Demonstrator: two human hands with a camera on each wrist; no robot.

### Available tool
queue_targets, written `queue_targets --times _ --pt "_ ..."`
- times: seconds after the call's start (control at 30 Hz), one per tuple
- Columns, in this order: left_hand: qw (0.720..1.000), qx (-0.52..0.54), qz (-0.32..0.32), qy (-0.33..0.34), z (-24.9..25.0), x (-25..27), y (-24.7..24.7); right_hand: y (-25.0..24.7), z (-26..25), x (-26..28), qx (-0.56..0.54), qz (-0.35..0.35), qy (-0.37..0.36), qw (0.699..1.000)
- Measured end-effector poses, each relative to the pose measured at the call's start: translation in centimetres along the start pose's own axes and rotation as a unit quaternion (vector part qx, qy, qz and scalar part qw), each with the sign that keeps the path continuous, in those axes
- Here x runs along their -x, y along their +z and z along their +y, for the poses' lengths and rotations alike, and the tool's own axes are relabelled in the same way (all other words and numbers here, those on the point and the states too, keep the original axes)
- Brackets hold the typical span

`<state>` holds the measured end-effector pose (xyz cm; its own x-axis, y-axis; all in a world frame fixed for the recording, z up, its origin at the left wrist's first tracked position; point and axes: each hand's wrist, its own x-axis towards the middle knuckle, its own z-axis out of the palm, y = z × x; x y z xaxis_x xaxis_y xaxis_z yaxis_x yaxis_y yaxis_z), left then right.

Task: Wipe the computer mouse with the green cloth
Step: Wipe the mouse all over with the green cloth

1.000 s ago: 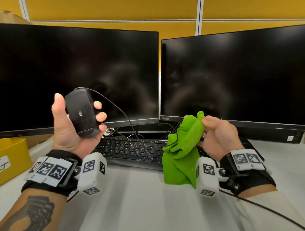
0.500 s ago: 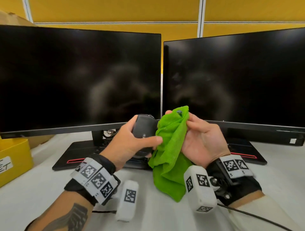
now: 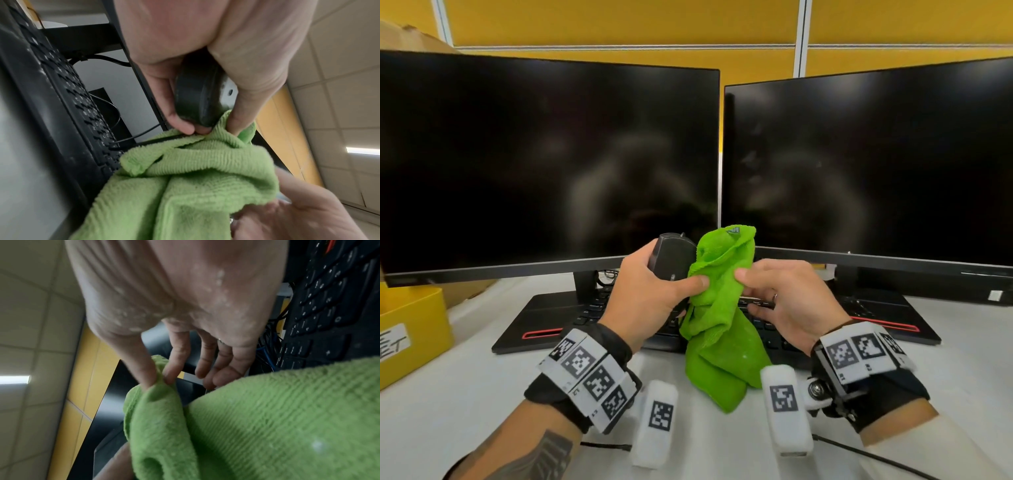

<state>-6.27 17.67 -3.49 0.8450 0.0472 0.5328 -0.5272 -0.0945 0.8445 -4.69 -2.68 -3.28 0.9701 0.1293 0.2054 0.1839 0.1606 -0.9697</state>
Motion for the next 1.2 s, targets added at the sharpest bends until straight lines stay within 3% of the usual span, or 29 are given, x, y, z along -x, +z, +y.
queue_targets --times 0.4,0.5,0.7,0.83,0.93,1.2 --pt "0.993 0.066 0.035 -0.091 -0.4 -0.4 -0.4 -0.5 -0.5 0.3 -0.173 -0.039 0.057 0.982" --pt "0.992 0.074 0.035 -0.1 -0.4 -0.4 -0.3 -0.5 -0.5 0.2 -0.183 -0.082 0.073 0.977" --pt "0.991 0.069 0.027 -0.108 -0.3 -0.2 -0.3 -0.3 -0.5 0.4 -0.2 -0.11 0.031 0.973" --pt "0.988 0.096 0.027 -0.117 0.4 -0.2 -0.4 -0.5 -0.5 0.3 -0.207 -0.079 0.013 0.975" --pt "0.976 0.134 0.029 -0.167 1.2 -0.2 -0.5 -1.1 -0.7 0.1 -0.252 -0.047 0.014 0.967" --pt "0.939 0.249 0.0 -0.236 0.8 -0.2 1.2 0.6 -0.4 0.9 -0.192 -0.129 -0.033 0.972"
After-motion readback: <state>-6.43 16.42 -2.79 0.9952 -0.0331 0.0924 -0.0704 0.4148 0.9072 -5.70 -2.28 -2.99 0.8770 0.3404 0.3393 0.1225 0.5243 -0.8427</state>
